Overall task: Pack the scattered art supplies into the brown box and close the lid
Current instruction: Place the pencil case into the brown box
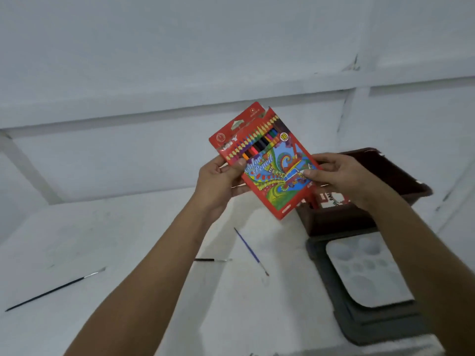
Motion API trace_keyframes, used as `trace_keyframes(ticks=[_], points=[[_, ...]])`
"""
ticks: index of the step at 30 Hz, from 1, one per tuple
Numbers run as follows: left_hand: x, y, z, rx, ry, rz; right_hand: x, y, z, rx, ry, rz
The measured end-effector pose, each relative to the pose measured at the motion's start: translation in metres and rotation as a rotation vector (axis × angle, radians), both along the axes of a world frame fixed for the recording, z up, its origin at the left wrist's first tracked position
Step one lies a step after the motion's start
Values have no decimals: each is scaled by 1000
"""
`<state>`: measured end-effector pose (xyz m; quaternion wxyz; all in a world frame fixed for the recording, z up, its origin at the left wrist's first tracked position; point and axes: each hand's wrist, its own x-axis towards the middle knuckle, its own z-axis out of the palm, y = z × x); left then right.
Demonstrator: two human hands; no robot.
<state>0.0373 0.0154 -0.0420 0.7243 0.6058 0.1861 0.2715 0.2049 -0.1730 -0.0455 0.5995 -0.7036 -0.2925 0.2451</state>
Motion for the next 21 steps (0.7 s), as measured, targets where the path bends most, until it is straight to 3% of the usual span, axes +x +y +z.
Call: trace_keyframes(ticks=[5, 11, 16, 21], points=[[82, -36, 2, -131, -35, -85, 55, -42, 13, 127, 163, -120], [142, -47, -3, -276, 63, -187, 120, -78, 6, 137, 155, -299], [171, -53, -23, 41, 330, -149, 149, -83, -9, -82, -10, -305], [184, -59, -35, 385, 574, -110, 168, -80, -30, -285, -212, -153]])
